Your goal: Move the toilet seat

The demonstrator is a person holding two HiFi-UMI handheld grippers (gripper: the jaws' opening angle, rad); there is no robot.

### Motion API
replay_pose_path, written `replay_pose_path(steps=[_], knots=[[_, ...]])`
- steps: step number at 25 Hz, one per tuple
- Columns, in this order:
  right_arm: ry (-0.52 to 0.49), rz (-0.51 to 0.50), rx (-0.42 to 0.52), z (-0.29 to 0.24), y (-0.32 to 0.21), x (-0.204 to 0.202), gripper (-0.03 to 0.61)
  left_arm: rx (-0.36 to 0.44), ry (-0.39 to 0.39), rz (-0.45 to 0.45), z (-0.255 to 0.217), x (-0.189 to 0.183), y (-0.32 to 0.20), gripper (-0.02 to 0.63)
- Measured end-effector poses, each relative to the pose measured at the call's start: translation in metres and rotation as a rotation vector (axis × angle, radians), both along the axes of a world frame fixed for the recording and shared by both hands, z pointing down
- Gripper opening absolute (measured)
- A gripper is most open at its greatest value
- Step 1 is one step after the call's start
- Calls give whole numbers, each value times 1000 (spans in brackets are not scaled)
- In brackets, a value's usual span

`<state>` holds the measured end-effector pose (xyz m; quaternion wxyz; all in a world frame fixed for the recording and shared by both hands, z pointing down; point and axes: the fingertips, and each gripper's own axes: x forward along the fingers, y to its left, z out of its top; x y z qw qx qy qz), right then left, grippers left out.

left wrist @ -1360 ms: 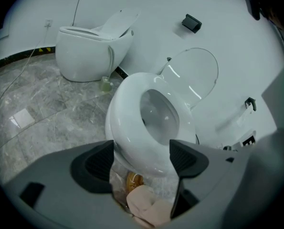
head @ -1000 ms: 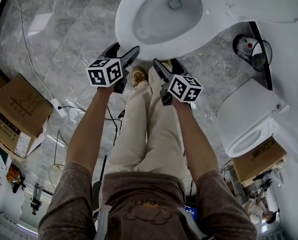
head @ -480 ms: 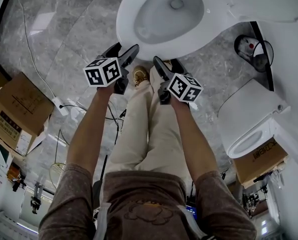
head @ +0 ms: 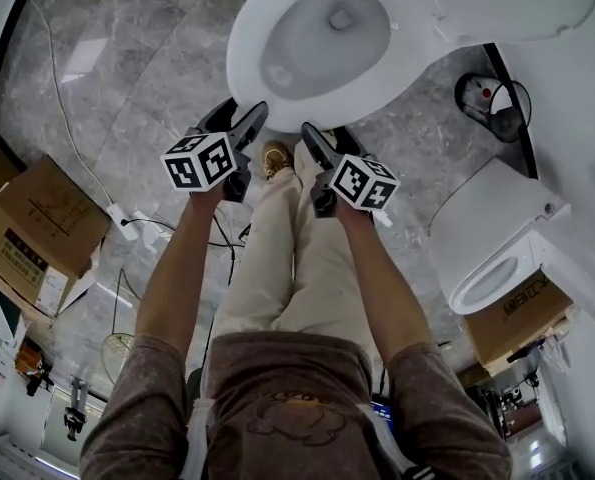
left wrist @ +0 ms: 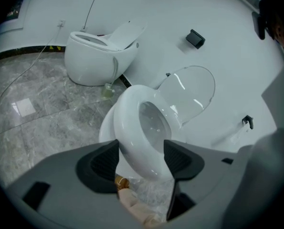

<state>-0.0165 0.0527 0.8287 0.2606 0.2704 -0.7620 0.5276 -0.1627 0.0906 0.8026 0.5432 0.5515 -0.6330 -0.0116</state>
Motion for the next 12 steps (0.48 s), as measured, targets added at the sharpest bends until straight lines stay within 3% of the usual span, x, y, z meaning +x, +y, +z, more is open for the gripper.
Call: replay_pose_path(steps=[12], knots=[[-52, 18, -59, -59, -14, 5, 356, 80, -2, 8, -76, 3, -16, 284]])
